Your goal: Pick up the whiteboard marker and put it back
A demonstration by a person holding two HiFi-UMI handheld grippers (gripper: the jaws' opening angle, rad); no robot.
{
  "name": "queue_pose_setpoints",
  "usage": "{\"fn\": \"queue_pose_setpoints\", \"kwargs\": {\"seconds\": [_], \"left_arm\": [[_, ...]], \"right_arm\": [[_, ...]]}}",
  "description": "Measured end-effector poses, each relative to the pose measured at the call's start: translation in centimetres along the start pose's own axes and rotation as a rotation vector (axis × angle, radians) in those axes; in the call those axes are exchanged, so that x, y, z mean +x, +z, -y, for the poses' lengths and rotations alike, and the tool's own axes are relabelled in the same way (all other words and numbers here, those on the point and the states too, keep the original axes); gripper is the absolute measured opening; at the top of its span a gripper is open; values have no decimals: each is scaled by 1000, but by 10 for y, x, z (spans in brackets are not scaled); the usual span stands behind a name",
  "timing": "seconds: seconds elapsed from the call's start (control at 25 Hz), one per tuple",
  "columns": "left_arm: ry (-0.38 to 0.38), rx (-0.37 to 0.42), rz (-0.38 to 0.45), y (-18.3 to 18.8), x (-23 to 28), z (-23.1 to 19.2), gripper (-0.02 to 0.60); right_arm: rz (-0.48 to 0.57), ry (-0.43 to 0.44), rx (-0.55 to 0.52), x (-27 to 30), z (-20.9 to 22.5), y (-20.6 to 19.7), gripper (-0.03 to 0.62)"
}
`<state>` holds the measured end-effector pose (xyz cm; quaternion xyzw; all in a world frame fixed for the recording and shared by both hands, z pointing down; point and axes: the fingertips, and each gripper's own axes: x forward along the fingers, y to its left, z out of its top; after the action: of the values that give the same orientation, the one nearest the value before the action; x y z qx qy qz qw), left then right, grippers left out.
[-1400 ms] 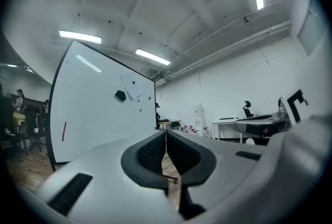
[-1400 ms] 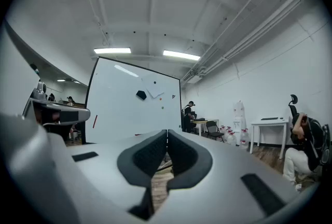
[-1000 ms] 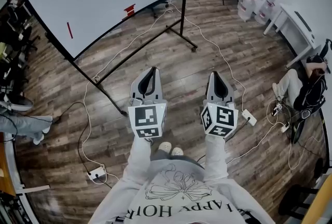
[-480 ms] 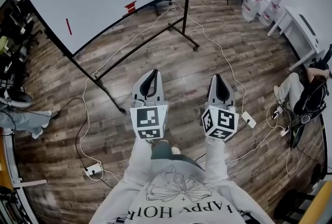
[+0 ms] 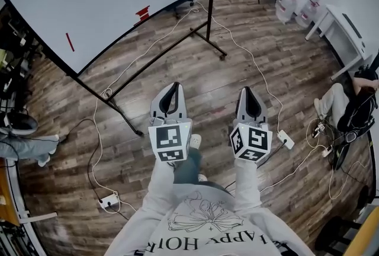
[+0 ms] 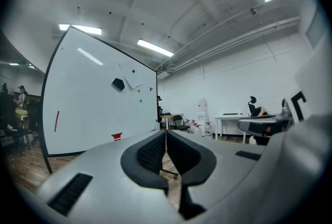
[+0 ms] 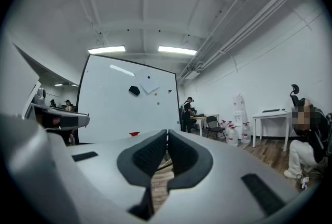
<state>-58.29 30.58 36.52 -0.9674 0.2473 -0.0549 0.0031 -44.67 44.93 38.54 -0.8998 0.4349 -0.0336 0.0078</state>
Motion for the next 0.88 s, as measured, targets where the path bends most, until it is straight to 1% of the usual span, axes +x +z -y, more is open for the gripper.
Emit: {"fn": "queue_pose_setpoints", "kwargs": {"seconds": [0.28,0.44,0.6,0.68,0.88], "left_arm": [[-28,-8,17,8,100,-27,8],[-57,-11,33,25,161,-38,8],[-85,-11,48,40,210,-48,8],[-97,-19,44,39,230,-53,8],[-91,-57,13,27,273,-65,8]], "right_arm": [[6,-18,-44,98,11,9,8],[26,-39,-49,153,20,25,8],[34,-62,-41,201,26,36,8],[25,-67,-45,219,27,35,8],[-21,-57,-54,257,29,23,8]]}}
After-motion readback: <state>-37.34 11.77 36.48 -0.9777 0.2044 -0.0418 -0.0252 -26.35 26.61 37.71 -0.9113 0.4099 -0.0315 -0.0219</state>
